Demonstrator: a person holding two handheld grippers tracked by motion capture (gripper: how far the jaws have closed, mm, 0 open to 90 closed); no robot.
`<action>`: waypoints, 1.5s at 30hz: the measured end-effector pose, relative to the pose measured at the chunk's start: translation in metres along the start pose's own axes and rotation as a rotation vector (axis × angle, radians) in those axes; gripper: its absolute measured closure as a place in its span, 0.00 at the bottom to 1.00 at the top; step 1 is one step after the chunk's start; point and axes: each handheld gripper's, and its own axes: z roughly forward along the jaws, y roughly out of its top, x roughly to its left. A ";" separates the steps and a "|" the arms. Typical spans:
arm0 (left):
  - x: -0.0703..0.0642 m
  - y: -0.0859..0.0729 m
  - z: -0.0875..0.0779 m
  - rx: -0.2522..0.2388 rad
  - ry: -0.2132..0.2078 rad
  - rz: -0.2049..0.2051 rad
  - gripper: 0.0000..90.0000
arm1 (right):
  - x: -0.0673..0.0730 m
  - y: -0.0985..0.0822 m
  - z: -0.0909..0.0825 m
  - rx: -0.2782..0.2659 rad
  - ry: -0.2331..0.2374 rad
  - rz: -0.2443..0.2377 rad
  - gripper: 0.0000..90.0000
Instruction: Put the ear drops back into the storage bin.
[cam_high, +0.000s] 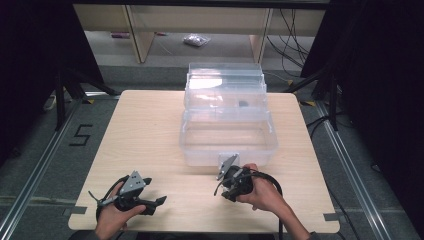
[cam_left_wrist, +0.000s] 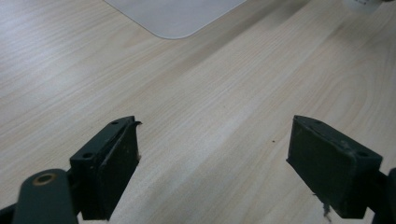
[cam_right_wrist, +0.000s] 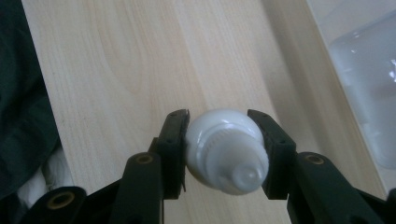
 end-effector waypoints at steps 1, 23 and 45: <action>0.000 0.000 0.000 0.000 0.000 -0.001 0.17 | -0.001 0.000 -0.002 -0.007 0.000 -0.003 0.67; -0.001 0.000 0.001 -0.003 0.002 -0.006 0.18 | -0.043 -0.001 -0.080 -0.007 -0.064 0.058 0.67; 0.000 0.000 0.002 -0.007 -0.001 -0.010 0.18 | -0.102 -0.006 -0.112 0.035 -0.129 0.205 0.67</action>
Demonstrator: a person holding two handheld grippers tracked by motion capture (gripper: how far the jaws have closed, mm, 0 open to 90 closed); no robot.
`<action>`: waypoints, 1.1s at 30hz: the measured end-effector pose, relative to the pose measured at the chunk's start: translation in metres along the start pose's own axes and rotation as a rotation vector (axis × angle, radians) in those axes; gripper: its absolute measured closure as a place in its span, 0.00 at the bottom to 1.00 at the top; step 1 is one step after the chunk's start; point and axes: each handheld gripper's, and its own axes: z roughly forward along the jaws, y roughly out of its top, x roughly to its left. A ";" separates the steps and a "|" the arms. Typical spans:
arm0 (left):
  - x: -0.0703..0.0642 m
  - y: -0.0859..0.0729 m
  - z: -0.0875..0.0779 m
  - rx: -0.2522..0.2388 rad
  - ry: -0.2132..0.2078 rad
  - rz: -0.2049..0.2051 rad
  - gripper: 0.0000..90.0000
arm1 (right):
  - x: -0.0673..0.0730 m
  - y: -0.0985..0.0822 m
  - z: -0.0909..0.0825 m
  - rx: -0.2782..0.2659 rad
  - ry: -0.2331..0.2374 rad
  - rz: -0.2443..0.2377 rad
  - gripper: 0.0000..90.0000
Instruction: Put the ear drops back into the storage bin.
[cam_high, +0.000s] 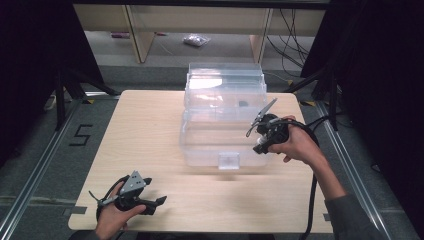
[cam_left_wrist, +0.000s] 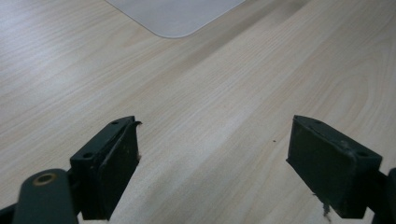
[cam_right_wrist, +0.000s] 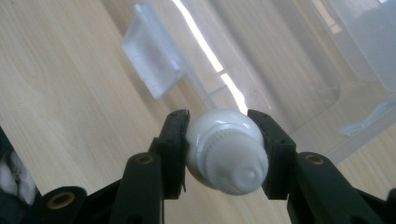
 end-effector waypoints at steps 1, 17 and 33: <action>0.000 0.000 0.000 0.000 0.000 0.000 0.18 | -0.003 0.001 0.001 0.001 -0.002 0.003 0.67; 0.001 0.000 -0.001 0.007 -0.003 0.008 0.18 | -0.044 0.011 0.031 0.056 -0.003 0.113 0.67; 0.001 0.000 -0.001 0.007 -0.007 0.006 0.18 | -0.063 0.016 0.069 0.125 0.001 0.167 0.67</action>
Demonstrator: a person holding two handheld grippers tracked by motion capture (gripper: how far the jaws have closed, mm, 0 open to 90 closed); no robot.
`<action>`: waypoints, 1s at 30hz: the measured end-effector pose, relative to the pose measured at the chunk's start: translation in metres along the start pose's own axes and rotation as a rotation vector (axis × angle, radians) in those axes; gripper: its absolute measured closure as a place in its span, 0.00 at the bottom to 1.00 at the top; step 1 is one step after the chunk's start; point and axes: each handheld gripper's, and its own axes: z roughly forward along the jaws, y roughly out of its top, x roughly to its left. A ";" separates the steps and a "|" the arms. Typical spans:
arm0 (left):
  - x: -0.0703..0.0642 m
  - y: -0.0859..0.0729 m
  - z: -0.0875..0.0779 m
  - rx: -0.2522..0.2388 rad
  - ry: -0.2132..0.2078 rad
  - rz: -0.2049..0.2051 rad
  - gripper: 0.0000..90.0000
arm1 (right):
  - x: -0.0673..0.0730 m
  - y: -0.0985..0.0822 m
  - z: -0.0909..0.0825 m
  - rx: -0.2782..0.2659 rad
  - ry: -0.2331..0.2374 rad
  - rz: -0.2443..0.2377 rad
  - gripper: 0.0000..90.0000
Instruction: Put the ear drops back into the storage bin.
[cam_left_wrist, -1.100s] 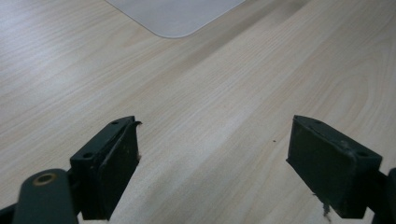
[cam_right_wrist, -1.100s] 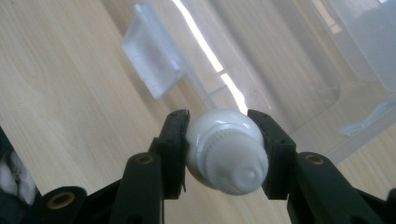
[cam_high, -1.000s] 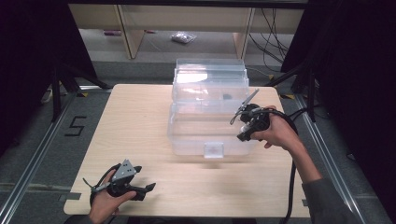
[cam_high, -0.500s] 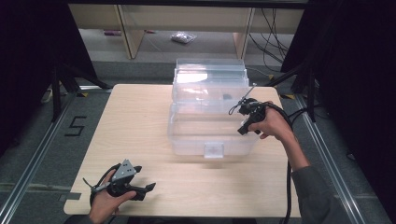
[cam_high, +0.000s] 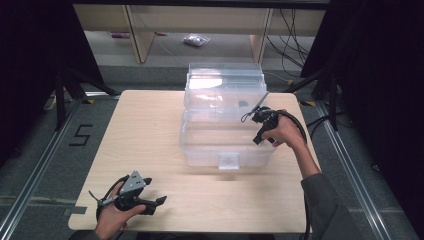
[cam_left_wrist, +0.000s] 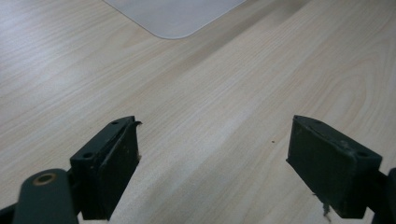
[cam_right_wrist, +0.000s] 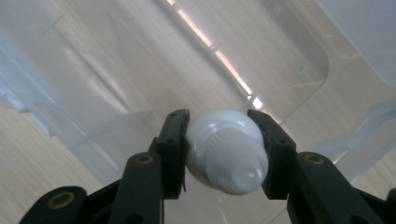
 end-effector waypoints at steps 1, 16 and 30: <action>0.000 0.000 0.000 0.000 0.000 0.000 0.18 | -0.001 0.002 0.004 0.011 -0.002 0.001 0.67; 0.000 0.000 0.000 0.003 0.002 0.004 0.18 | -0.006 0.006 0.030 0.050 0.014 0.047 0.67; -0.001 0.000 0.000 -0.006 -0.001 -0.001 0.18 | -0.004 0.014 0.045 0.102 0.014 0.082 0.67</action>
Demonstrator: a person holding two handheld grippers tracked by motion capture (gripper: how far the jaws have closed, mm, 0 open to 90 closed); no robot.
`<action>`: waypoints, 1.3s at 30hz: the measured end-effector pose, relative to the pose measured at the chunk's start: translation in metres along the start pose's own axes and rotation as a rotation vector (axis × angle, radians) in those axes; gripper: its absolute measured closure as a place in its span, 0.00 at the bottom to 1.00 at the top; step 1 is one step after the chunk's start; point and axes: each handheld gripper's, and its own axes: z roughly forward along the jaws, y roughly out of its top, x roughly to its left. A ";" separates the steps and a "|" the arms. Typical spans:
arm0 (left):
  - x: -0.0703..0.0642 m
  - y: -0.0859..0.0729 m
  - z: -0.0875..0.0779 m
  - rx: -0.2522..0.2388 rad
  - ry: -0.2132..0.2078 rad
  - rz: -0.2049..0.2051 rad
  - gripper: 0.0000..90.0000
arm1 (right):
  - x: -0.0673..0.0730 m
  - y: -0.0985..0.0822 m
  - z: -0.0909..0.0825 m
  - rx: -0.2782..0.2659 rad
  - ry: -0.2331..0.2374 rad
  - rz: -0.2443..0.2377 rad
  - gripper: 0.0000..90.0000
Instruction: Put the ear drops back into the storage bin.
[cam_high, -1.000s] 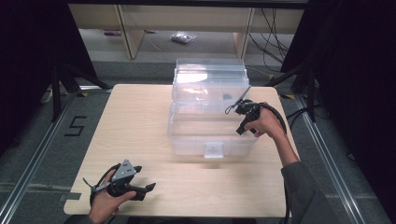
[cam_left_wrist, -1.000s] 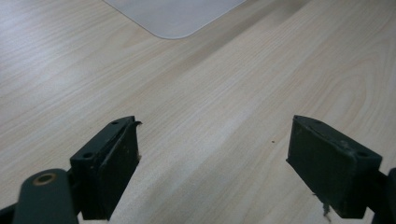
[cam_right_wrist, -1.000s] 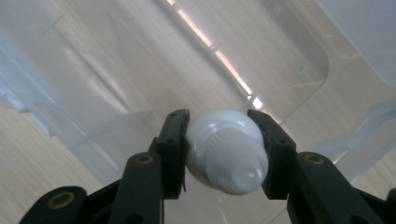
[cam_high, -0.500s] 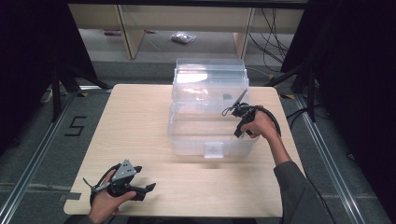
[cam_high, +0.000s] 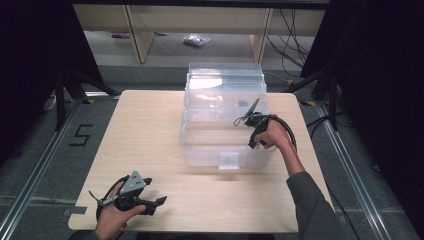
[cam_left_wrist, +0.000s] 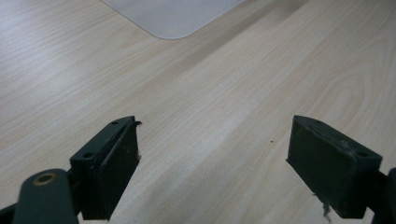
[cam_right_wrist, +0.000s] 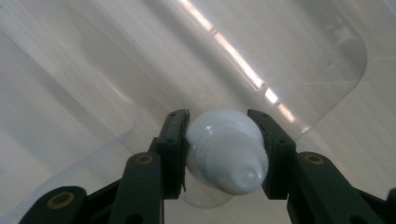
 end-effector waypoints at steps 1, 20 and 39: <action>0.000 0.000 0.000 0.000 -0.001 0.000 0.18 | -0.001 0.000 0.001 -0.002 -0.001 -0.011 0.67; 0.000 0.000 0.000 0.002 -0.001 0.000 0.18 | 0.000 -0.002 -0.003 0.013 0.002 0.021 0.66; 0.000 0.000 0.001 0.002 0.000 -0.001 0.18 | 0.003 -0.019 -0.043 -0.204 -0.029 0.021 0.40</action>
